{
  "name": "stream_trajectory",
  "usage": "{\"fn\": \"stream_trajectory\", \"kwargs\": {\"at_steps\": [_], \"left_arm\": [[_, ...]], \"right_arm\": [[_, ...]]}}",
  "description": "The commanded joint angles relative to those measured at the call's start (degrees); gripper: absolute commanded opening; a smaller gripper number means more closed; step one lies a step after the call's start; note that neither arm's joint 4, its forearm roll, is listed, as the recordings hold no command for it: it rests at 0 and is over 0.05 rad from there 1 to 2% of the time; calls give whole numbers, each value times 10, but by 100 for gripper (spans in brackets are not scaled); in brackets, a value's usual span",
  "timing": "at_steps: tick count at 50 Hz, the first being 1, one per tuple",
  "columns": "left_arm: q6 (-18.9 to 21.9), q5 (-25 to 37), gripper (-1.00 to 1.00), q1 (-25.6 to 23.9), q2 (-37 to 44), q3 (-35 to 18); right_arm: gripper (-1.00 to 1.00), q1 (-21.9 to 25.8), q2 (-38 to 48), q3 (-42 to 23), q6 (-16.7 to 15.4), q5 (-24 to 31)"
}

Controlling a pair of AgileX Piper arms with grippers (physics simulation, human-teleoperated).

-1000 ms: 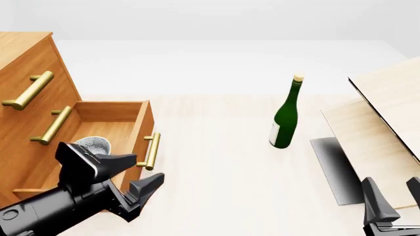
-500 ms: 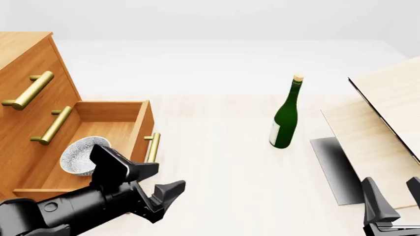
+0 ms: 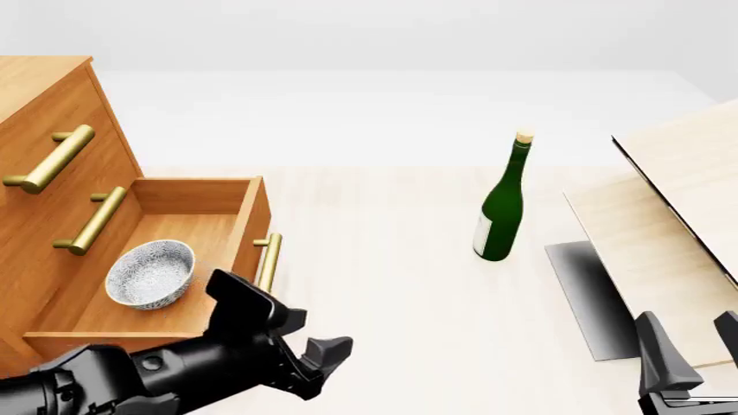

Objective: Put the bowl in the bottom drawer of the cabinet and close it.

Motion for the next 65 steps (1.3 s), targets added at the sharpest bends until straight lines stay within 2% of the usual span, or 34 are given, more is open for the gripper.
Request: {"fn": "stream_trajectory", "kwargs": {"at_steps": [1,5,6,9,39,46,51,65], "left_arm": [[-29,-17,100,-11,43,0],[-29,-17,100,-11,43,0],[-47,-24,100,-11,57,2],[-52,-25,100,-10,59,3],[-99,-44,100,50,83,26],[-98,-46,100,64,82,29],[-92,-44,100,93,76,34],[-91,-45,100,119,82,34]], "right_arm": [[100,0,-1,0,0,0],[100,0,-1,0,0,0],[100,0,-1,0,0,0],[100,0,-1,0,0,0],[100,0,-1,0,0,0],[100,0,-1,0,0,0],[100,0,-1,0,0,0],[100,0,-1,0,0,0]]}}
